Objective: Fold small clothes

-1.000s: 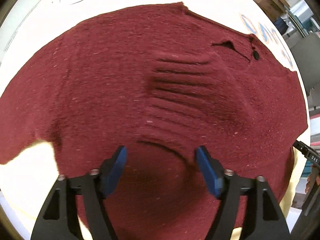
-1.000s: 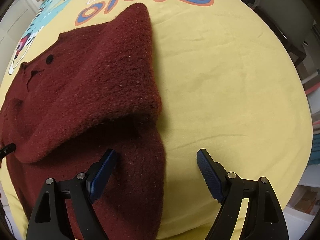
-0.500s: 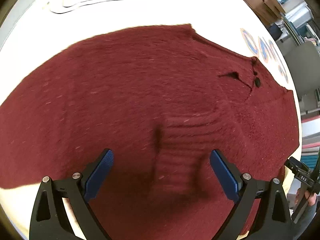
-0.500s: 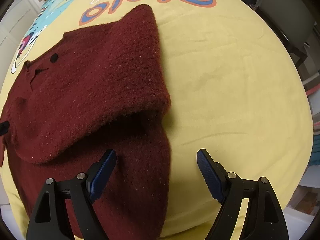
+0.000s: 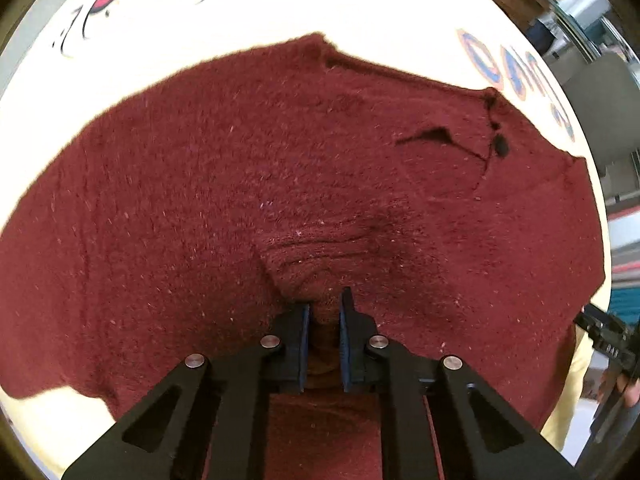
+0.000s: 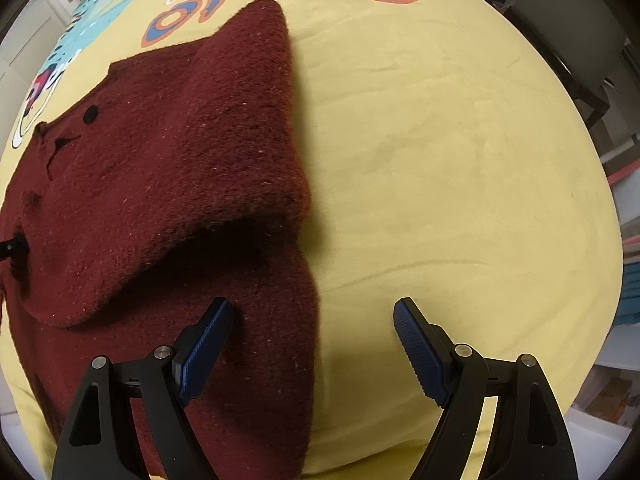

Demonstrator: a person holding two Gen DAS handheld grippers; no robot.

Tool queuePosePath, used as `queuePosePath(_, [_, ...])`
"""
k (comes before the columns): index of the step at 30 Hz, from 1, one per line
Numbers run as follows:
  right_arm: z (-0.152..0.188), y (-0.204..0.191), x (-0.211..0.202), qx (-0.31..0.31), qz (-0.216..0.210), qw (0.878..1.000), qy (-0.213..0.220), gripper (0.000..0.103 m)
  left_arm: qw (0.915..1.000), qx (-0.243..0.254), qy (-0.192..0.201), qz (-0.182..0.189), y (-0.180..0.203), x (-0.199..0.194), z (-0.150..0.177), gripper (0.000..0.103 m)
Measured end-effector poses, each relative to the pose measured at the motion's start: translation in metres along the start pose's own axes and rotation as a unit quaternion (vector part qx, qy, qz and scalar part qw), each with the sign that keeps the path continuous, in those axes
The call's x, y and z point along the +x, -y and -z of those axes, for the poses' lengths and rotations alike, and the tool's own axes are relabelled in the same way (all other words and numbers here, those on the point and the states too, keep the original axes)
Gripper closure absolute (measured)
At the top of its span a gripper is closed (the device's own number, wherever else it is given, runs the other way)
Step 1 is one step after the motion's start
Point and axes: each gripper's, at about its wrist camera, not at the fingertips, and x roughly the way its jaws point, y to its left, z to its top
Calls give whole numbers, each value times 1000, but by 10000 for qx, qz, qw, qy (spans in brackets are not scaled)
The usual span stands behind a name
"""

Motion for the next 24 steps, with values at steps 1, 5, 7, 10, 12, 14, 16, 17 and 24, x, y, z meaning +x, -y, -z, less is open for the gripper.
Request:
queuePosePath(1, [-1,1,0,7,4,10000,4,19,10000,81,38,-17,2,-5,-1,93])
queuePosePath(5, [-5,3,-7,48,2,10000,80,19,9992,129,386,18,-1,-34,-8,93])
queuePosePath(7, [-8,5,-11,80,-18,9999,135,19,9981,74,612,2,-4,-53,-13,93])
queuePosePath(10, [-18,7,-19,121,-84,9996,232,19,9959,-45,898,-125,-21,-74,-20,93])
queuePosePath(12, [-24,7,-24,137,-181,9994,276,19,9948,-205,978,-201,-32,-76,-24,93])
queuePosePath(14, [-28,8,-27,146,-242,9991,321,19,9950,-334,913,-223,-43,-69,-29,93])
queuePosePath(16, [-34,7,-28,154,-225,9989,369,19,9958,-443,752,-262,-52,-60,-24,93])
queuePosePath(17, [-41,5,-26,163,-233,9988,400,19,9961,-469,691,-288,-56,-55,-21,93])
queuePosePath(24, [-86,-11,-3,277,-735,9966,260,29,9962,-695,424,-301,-81,-30,3,93])
